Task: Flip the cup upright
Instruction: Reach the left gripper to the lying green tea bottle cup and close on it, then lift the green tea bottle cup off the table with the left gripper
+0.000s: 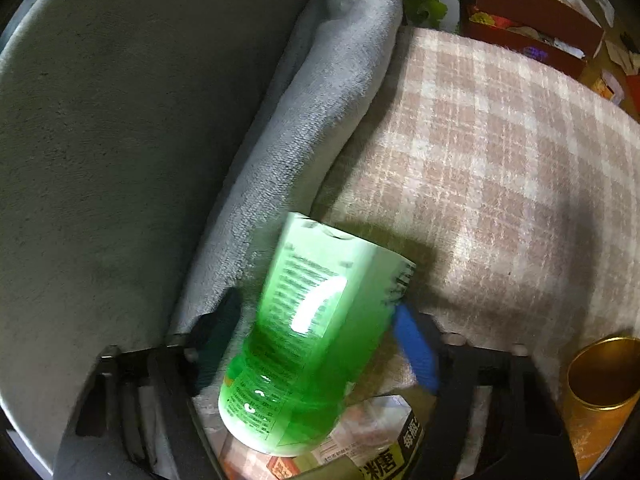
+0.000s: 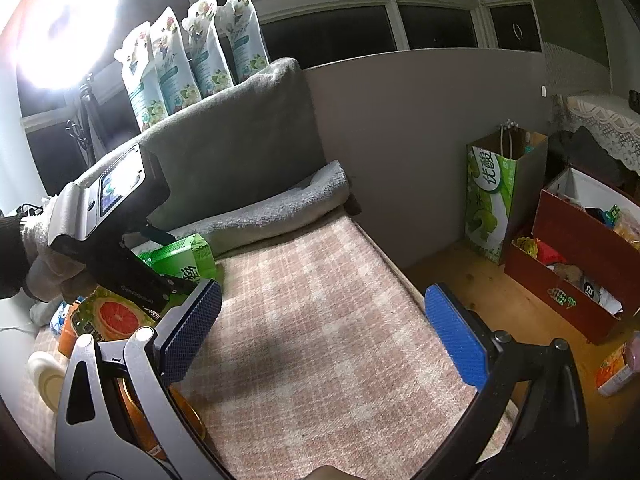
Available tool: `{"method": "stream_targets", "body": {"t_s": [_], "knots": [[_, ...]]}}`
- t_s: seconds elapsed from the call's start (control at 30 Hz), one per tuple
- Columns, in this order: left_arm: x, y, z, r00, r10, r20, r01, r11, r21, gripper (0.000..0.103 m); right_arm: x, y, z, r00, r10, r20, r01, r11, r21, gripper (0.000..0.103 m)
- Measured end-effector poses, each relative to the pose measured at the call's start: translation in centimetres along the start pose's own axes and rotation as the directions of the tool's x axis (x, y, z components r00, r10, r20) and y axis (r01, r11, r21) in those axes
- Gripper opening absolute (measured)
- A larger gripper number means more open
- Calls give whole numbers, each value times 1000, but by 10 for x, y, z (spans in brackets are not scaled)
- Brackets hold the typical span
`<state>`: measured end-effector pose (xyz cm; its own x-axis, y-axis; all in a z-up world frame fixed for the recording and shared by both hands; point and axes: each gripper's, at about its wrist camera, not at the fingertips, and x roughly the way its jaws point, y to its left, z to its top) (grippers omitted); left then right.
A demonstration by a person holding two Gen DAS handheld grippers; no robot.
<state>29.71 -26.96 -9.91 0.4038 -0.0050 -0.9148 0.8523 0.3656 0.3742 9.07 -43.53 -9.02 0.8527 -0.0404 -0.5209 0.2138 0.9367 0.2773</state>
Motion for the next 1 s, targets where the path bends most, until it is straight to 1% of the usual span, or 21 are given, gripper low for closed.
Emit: {"method": "stream_targets", "body": {"t_s": [0.03, 0.1, 0.2, 0.4, 0.53, 0.6, 0.63, 0.83, 0.87, 0.93, 0.97, 1.0], "knots": [[4, -1, 5, 1000, 9, 4, -9, 1000, 5, 63, 0, 0, 0, 1000, 0, 0, 0, 1000, -2, 103], [0, -1, 1, 1000, 14, 16, -14, 1000, 7, 62, 0, 0, 1, 1000, 0, -2, 0, 1000, -2, 103], [-16, -11, 5, 999, 34, 41, -34, 999, 7, 61, -1, 0, 1, 1000, -4, 1, 4, 1000, -3, 103], [-46, 1, 4, 993, 68, 95, -65, 998, -26, 59, -4, 2, 0, 1000, -8, 5, 8, 1000, -3, 103], [-70, 8, 2, 986, 100, 132, -95, 994, -49, 58, -8, 6, 0, 1000, -8, 8, 8, 1000, -7, 103], [-85, 14, 2, 984, 102, 146, -94, 994, -64, 57, -11, 8, 1, 1000, -9, 11, 9, 1000, -10, 103], [-88, 11, 1, 983, 105, 152, -96, 993, -66, 57, -12, 9, 1, 1000, -8, 13, 8, 1000, -11, 103], [-133, 13, -15, 969, 132, 208, -111, 988, -109, 56, -27, 18, 4, 999, -1, 33, 2, 1000, -24, 103], [-123, 5, -16, 967, 135, 215, -112, 987, -113, 56, -30, 20, 4, 999, -1, 37, 2, 1000, -28, 103], [-127, 4, -28, 961, 140, 239, -113, 986, -126, 56, -36, 23, 4, 999, -1, 44, 2, 999, -36, 103], [-123, -5, -22, 958, 146, 248, -116, 984, -132, 56, -40, 24, 5, 999, 1, 48, 1, 999, -38, 103], [-127, -8, -25, 955, 147, 257, -115, 984, -137, 56, -44, 26, 5, 999, 3, 51, -1, 999, -39, 103]]}}
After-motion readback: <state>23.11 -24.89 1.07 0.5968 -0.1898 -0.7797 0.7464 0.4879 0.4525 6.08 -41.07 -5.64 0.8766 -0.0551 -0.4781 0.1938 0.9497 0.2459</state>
